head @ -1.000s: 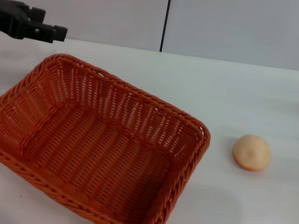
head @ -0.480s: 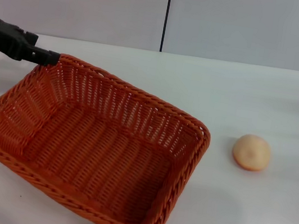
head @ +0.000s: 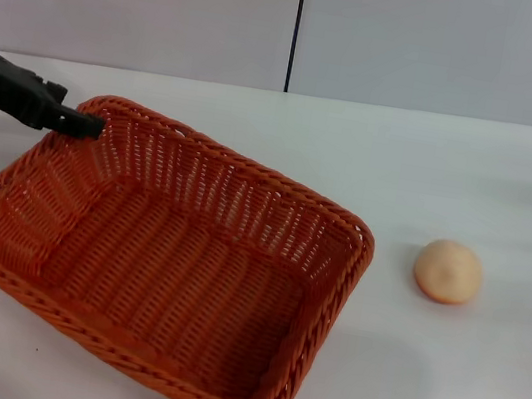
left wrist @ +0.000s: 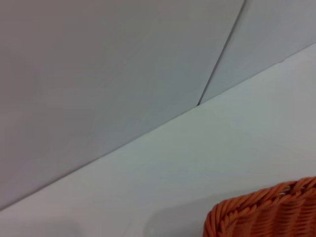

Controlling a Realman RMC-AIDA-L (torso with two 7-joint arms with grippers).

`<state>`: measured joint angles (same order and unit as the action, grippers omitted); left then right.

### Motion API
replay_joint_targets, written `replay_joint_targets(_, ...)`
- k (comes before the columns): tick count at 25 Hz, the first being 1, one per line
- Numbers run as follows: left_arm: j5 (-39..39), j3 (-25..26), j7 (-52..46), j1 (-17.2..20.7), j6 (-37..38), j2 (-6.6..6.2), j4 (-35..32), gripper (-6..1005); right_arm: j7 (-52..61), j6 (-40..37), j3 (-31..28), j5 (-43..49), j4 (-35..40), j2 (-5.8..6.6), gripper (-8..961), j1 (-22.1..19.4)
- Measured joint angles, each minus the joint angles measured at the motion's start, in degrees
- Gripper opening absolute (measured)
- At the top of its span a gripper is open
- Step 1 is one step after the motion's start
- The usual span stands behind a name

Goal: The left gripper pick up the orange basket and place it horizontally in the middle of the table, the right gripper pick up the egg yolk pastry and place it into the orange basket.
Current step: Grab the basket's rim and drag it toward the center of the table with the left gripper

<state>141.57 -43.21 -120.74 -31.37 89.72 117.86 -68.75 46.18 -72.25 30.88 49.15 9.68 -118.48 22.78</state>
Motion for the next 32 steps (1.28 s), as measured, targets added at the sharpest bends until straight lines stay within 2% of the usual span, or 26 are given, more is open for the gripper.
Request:
replay_joint_targets(10, 1.9, -3.6, -1.2, -0.3, -4.8, 0.1, 4.9, 739, 0.1, 0.0, 0.2, 0.3, -0.7, -0.08, 622, 0.0)
replay_joint_targets(18, 2.0, -4.5, -3.3, -0.3, -5.8, 0.17, 5.6, 724, 0.1, 0.7, 0.4, 0.4, -0.8, -0.08, 621, 0.0)
replay_joint_targets(22, 2.0, -4.6, -3.5, -0.1, -5.7, 0.19, 5.3, 532, 0.1, 0.8, 0.4, 0.4, -0.8, -0.08, 621, 0.0)
replay_joint_targets(32, 1.5, -4.5, -5.1, -0.2, -5.0, 0.38, 4.7, 309, 0.1, 1.3, 0.3, 0.4, -1.2, -0.08, 621, -0.3)
